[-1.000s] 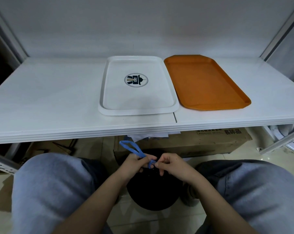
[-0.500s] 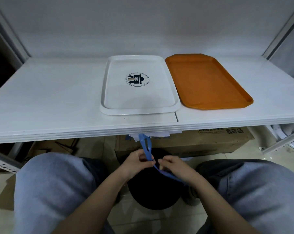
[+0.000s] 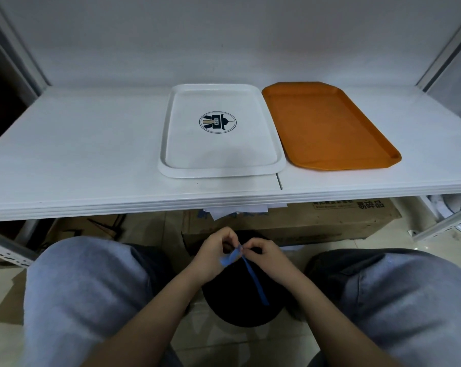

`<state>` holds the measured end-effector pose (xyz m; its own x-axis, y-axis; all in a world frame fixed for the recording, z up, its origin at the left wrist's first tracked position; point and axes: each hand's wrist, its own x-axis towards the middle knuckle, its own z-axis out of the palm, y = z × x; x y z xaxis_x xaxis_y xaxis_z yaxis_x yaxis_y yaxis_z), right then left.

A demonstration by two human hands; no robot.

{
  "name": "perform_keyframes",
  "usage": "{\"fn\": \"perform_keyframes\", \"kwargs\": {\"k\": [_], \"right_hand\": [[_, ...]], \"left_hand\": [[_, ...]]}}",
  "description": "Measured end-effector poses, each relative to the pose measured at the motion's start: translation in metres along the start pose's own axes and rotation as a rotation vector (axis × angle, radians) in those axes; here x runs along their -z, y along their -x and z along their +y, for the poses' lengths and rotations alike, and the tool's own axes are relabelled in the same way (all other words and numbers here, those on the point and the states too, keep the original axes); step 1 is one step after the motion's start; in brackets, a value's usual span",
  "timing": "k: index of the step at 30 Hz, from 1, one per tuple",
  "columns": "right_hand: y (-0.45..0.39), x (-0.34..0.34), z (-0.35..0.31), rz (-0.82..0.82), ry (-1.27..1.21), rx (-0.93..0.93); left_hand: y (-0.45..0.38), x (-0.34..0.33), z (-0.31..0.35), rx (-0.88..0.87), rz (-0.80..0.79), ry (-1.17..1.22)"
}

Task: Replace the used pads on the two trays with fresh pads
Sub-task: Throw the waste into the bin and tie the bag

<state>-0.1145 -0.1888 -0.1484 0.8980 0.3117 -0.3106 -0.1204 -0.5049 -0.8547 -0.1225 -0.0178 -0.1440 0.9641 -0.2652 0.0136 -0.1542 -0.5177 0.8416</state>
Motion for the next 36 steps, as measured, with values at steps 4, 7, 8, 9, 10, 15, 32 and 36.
{"fn": "perform_keyframes", "kwargs": {"k": [4, 7, 8, 9, 10, 15, 32, 36], "right_hand": [[-0.001, -0.003, 0.0, 0.092, 0.084, 0.039], [0.003, -0.007, 0.0, 0.116, 0.139, 0.082], [0.004, -0.007, -0.001, 0.119, 0.132, 0.092], [0.005, -0.008, -0.001, 0.115, 0.103, 0.1], [0.005, -0.007, -0.003, 0.1, 0.063, 0.104], [0.006, 0.0, 0.0, 0.04, -0.125, 0.029], [-0.001, 0.015, -0.007, -0.04, -0.112, -0.021], [-0.001, 0.01, -0.007, 0.171, 0.157, 0.132]], "left_hand": [[0.0, -0.011, -0.001, 0.053, 0.173, -0.152], [0.003, -0.016, 0.004, -0.019, 0.251, -0.207], [0.004, -0.017, 0.004, -0.058, 0.255, -0.251], [0.004, -0.017, 0.004, -0.088, 0.268, -0.293], [0.005, -0.017, 0.003, -0.107, 0.274, -0.321], [0.01, -0.016, 0.002, -0.195, 0.238, -0.341], [0.008, -0.019, 0.002, 0.029, 0.202, 0.028], [0.005, -0.017, 0.007, 0.167, 0.187, 0.307]]}}
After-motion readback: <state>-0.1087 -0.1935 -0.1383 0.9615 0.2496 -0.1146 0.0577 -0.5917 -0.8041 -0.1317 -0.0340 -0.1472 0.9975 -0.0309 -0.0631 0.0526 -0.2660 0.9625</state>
